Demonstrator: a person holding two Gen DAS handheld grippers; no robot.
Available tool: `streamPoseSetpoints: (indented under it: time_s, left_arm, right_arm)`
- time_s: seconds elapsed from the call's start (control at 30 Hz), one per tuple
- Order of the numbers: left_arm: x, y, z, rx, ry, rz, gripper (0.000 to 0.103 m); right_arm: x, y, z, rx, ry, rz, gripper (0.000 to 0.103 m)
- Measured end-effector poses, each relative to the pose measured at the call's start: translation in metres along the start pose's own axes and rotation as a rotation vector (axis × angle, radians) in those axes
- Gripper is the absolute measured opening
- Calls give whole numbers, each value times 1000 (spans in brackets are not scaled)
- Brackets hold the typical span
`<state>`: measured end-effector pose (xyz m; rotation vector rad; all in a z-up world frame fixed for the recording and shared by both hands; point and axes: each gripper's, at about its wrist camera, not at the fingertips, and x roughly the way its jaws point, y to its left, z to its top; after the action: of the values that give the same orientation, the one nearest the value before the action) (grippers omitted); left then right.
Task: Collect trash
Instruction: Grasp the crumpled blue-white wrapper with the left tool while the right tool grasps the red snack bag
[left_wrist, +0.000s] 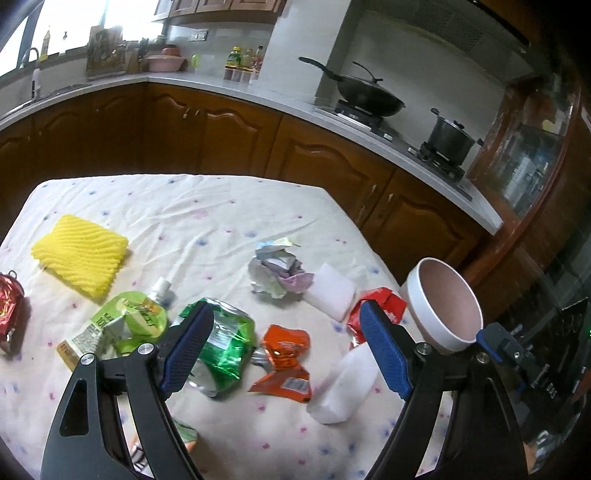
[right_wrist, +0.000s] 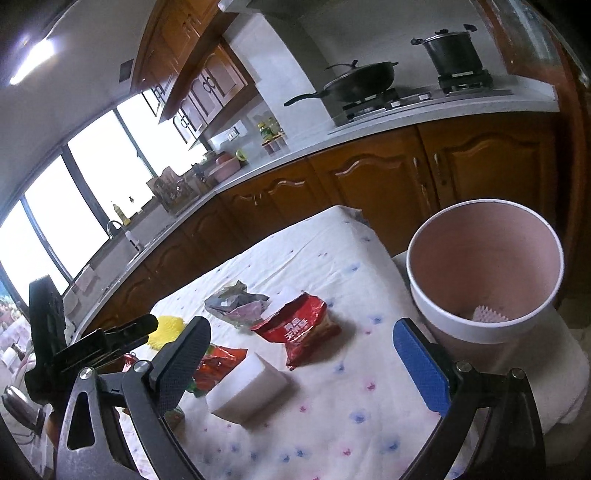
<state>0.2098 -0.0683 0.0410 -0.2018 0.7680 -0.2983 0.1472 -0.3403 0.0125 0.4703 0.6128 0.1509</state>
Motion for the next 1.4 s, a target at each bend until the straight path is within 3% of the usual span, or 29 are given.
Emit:
streamPoseSetpoints:
  time_s: [0.4, 0.77, 0.93, 1.0, 1.07, 1.13, 1.2, 1.4]
  left_arm:
    - [27, 7, 12, 0, 72, 76, 83]
    - [82, 0, 38, -32, 136, 160, 83]
    - [113, -3, 41, -23, 188, 197, 82]
    - [126, 0, 39, -33, 219, 210, 76]
    - [136, 4, 35, -59, 244, 199, 51]
    - [142, 9, 31, -86, 261, 165, 31]
    - [140, 10, 29, -86, 240, 161, 30]
    - [120, 10, 30, -106, 189, 119, 27]
  right_arm:
    - [30, 12, 1, -15, 61, 36, 100]
    - [71, 3, 9, 16, 135, 51, 96]
    - [91, 0, 6, 11, 189, 46, 79]
    - [100, -3, 4, 22, 214, 50, 72]
    - [106, -6, 1, 33, 234, 58, 59]
    - [111, -8, -2, 37, 248, 56, 32]
    - [111, -9, -4, 39, 248, 62, 18]
    - [101, -7, -3, 29, 222, 81, 10]
